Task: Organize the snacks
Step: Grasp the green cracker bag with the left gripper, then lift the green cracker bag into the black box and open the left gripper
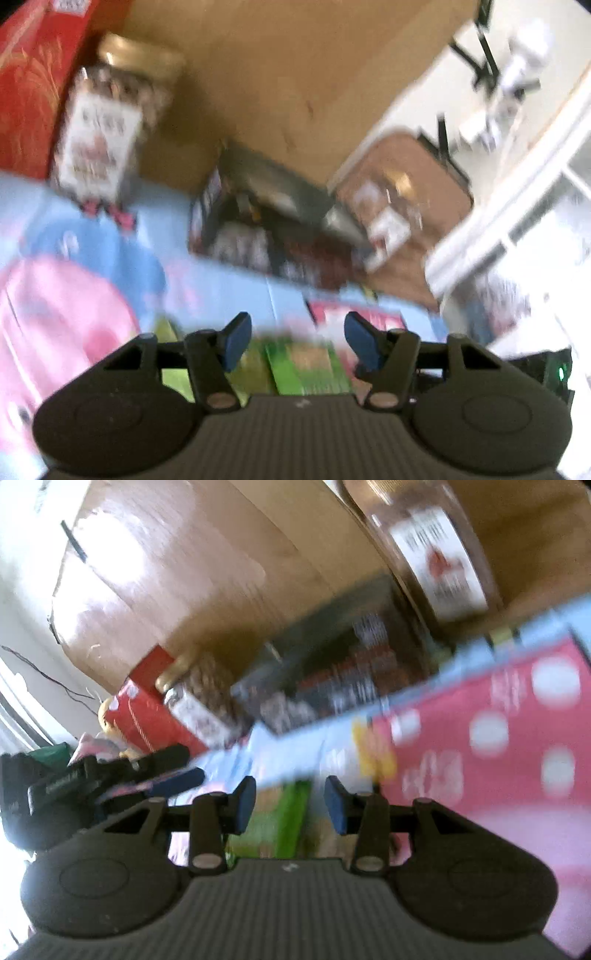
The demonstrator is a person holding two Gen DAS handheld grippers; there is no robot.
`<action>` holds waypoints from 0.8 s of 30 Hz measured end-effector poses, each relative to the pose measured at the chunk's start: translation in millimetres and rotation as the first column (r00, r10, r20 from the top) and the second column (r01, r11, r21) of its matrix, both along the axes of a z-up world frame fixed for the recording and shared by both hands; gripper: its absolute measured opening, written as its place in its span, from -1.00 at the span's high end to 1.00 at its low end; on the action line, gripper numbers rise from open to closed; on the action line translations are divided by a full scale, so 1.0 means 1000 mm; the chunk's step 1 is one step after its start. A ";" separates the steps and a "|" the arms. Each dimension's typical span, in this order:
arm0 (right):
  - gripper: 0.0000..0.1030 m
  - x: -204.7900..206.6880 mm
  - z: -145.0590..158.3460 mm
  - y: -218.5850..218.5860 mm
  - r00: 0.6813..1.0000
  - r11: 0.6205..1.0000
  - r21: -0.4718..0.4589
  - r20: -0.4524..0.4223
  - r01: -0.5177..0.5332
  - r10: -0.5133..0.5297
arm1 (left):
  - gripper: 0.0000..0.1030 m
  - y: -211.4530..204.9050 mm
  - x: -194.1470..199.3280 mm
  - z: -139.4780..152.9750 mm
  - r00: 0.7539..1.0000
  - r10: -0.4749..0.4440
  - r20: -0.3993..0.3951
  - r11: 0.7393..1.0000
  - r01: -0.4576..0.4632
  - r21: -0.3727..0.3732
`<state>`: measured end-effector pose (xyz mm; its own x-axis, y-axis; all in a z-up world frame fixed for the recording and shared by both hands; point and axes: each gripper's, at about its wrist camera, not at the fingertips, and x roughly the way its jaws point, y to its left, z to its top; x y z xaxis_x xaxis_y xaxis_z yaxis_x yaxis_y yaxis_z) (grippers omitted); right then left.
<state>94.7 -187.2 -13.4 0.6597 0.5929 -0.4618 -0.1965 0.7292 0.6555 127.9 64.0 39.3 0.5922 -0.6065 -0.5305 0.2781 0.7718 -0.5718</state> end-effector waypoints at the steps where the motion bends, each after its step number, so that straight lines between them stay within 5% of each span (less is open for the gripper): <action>1: 0.14 -0.004 -0.007 0.000 1.000 1.000 0.027 -0.029 0.003 -0.003 | -0.11 -0.008 -0.003 -0.005 1.000 -0.008 -0.017 1.000 0.008 0.013; 6: 0.36 -0.005 -0.010 0.012 0.999 1.000 0.016 -0.037 0.002 -0.002 | -0.13 -0.028 -0.023 -0.019 1.000 -0.006 -0.005 0.994 0.007 0.105; 9: 0.52 -0.016 -0.010 -0.006 0.997 0.997 0.072 -0.080 -0.009 0.015 | -0.03 -0.024 -0.035 -0.014 1.000 -0.003 -0.019 0.998 0.004 0.056; 17: 0.52 -0.076 0.023 0.031 0.986 0.987 0.016 0.044 -0.162 0.161 | -0.02 0.004 -0.114 0.032 0.976 0.081 0.202 0.983 -0.111 0.143; 24: 0.52 -0.092 0.003 0.091 0.956 0.953 -0.068 -0.004 -0.294 0.294 | -0.02 0.045 -0.151 0.013 0.977 0.167 0.131 0.976 -0.183 0.121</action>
<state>2.3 -96.2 -10.9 0.4637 0.7289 -0.5037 -0.4124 0.6807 0.6055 -23.0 109.0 52.1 0.7467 -0.4176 -0.5177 0.1920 0.8806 -0.4332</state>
